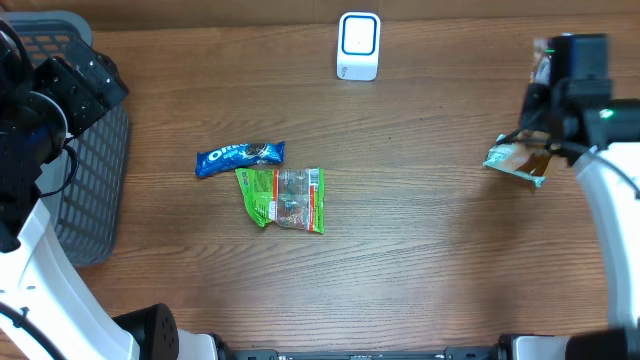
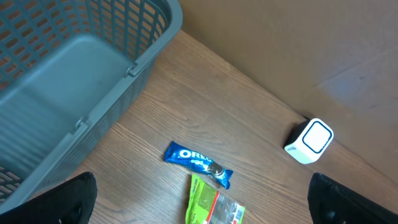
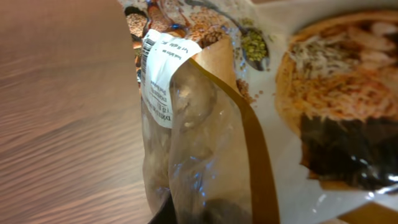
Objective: Scan the item barcode
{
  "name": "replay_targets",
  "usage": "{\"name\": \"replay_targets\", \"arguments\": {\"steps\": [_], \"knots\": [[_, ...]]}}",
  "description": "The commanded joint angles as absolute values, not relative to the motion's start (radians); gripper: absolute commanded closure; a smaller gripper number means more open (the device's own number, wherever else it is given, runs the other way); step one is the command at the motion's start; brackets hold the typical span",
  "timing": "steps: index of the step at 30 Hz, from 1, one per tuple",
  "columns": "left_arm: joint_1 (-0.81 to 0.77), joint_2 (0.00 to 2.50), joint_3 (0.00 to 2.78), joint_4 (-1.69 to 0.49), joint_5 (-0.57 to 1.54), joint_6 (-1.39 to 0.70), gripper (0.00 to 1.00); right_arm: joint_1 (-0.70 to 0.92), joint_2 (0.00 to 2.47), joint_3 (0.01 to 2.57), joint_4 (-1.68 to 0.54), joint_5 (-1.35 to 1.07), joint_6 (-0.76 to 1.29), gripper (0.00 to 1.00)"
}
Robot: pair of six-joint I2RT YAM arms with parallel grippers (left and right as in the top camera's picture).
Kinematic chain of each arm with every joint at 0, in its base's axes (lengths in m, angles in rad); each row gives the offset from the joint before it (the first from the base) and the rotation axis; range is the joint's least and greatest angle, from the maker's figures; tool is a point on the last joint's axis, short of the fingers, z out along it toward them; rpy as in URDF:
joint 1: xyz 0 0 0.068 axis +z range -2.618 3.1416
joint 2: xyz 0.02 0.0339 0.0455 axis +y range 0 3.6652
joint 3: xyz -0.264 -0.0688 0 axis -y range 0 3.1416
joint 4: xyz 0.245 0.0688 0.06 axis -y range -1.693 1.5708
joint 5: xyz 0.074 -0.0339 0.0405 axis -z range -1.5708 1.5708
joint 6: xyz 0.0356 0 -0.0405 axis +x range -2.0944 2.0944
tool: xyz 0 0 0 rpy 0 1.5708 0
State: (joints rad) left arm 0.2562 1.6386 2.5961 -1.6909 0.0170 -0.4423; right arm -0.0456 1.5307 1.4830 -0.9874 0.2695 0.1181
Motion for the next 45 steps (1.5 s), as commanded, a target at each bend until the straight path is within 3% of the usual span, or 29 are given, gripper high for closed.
{"name": "replay_targets", "arguments": {"steps": [1,7,8,13,15,22,30,32,35,45], "knots": [[0.262,1.636,2.594,-1.689,0.007,-0.43,0.0,-0.196,1.579,1.471,-0.992,-0.159,0.228,0.96],[0.262,1.636,2.594,-1.689,0.007,-0.43,0.0,-0.414,1.69,1.471,-1.021,-0.341,0.239,0.96],[0.262,1.636,2.594,-1.689,0.007,-0.43,0.0,-0.434,1.705,1.471,-1.024,-0.353,0.24,0.93],[0.262,1.636,2.594,-1.689,0.007,-0.43,0.0,-0.471,1.745,1.471,-1.071,-0.361,0.239,0.54],[0.262,1.636,2.594,-1.689,0.007,-0.43,0.01,-0.469,1.743,1.472,-1.084,-0.363,0.235,0.48],[0.262,1.636,2.594,-1.689,0.007,-0.43,0.0,-0.419,1.707,1.531,-1.144,-0.554,0.087,0.41],[0.262,1.636,2.594,-1.689,0.007,-0.43,0.0,-0.106,1.664,1.557,-1.116,-0.582,0.166,0.42],[0.262,1.636,2.594,-1.689,0.007,-0.43,0.0,0.001,1.675,1.549,-1.077,-0.581,0.235,0.54],[0.262,1.636,2.594,-1.689,0.007,-0.43,0.0,0.15,1.696,1.507,-0.99,-0.582,0.343,0.58],[0.262,1.636,2.594,-1.689,0.007,-0.43,0.0,0.601,1.816,1.333,-0.651,-0.565,0.591,0.58]]}}
